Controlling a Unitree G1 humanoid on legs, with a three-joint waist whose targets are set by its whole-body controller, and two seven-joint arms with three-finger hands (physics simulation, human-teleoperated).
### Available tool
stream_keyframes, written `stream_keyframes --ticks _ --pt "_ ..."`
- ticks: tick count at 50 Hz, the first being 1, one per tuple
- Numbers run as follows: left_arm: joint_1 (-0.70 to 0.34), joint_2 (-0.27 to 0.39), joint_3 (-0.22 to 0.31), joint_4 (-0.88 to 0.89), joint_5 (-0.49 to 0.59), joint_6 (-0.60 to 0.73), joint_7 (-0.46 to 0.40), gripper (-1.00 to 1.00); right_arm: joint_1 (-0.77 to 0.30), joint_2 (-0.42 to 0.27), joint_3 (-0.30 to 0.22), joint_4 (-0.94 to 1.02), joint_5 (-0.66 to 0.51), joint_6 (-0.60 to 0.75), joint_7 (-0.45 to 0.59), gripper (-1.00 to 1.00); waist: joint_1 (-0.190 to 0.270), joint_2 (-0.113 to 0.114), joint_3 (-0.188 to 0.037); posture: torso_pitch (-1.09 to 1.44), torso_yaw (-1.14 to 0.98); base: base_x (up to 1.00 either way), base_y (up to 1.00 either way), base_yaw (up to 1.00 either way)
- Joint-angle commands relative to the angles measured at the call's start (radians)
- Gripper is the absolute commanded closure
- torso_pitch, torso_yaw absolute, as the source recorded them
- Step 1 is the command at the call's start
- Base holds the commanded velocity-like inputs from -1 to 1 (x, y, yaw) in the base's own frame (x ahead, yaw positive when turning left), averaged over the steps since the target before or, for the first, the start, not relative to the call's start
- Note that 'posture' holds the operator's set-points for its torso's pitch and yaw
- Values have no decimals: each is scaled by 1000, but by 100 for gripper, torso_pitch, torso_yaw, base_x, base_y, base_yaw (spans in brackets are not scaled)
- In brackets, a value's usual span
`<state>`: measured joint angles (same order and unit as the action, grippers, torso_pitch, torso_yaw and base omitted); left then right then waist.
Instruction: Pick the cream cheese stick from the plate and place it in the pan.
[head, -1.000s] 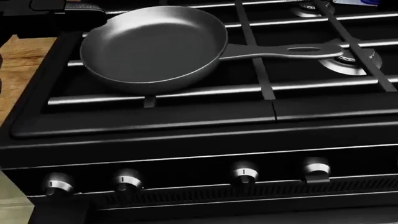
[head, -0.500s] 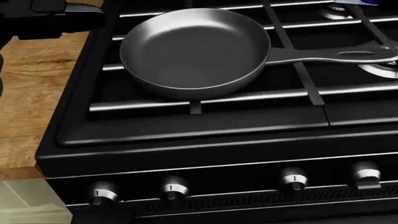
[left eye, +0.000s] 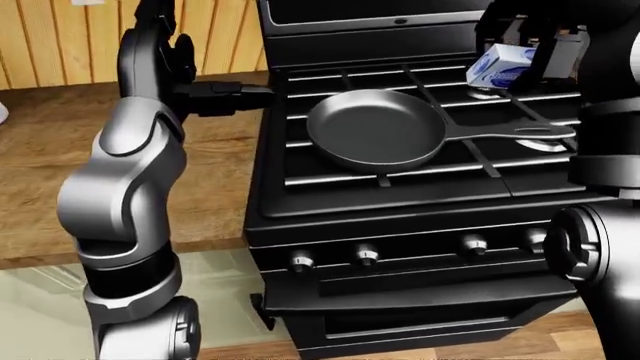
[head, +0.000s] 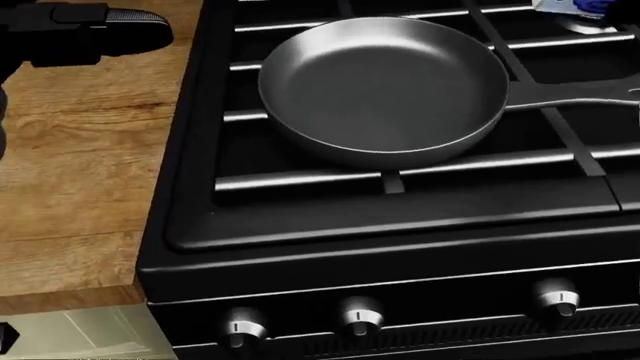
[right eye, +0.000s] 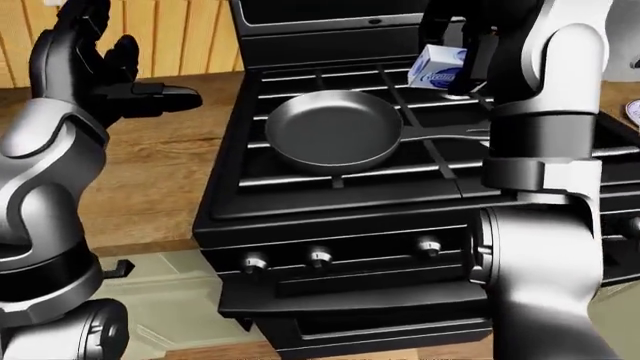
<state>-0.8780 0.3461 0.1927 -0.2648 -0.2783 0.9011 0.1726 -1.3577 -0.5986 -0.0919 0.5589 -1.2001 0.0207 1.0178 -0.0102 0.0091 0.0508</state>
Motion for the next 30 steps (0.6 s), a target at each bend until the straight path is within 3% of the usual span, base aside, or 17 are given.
stream_keyframes --ticks 1,3,4,5,6,7,8,9,14,17,20,21,30 --pt "-29 15 16 -23 8 -30 5 -100 -47 -4 -5 -42 9 -5 -27 100 8 -12 -25 0 0 0 30 0" --pt "-29 15 16 -22 8 -31 4 -100 -49 -4 -4 -43 8 -5 -23 100 3 26 -26 0 0 0 29 0" --pt "-29 15 16 -23 8 -30 5 -100 -49 -4 -4 -42 8 -5 -24 100 -2 57 -33 0 0 0 30 0" --pt "-29 15 15 -22 8 -30 5 -100 -51 -4 -3 -40 8 -5 -24 100 -3 103 -45 0 0 0 30 0" --pt "-31 15 16 -21 9 -30 5 -100 -55 -4 -3 -39 8 -5 -23 100 1 65 -41 0 0 0 29 0" --pt "-30 16 16 -19 10 -32 5 -100 -58 -3 -4 -38 8 -3 -25 100 -1 75 -35 0 0 0 30 0" --pt "-30 15 15 -17 10 -34 4 -100 -62 -3 -5 -33 9 -1 -27 100 1 67 -34 0 0 0 29 0" --pt "-29 15 14 -15 11 -37 4 -100 -63 -3 -4 -34 10 -1 -25 100 5 43 -16 0 0 0 5 0" --pt "-31 16 17 -20 10 -31 5 -100 -64 -2 -5 -33 19 -2 -36 100 -2 24 1 0 0 0 0 0" --pt "-28 14 15 -20 10 -33 5 -100 -66 -2 -4 -34 21 -2 -35 100 5 -3 4 0 0 0 0 0" --pt "-29 15 16 -20 10 -32 4 -100 -64 0 -5 -28 23 -1 -44 100 22 -45 -6 0 0 0 0 0" --pt "-29 14 15 -19 10 -32 5 -100 -68 1 -3 -26 24 0 -43 100 19 -29 -1 0 0 0 0 0" --pt "-29 11 14 -23 10 -28 6 -100 -96 -6 -2 -11 25 -5 -53 100 8 0 -17 0 0 0 0 0"
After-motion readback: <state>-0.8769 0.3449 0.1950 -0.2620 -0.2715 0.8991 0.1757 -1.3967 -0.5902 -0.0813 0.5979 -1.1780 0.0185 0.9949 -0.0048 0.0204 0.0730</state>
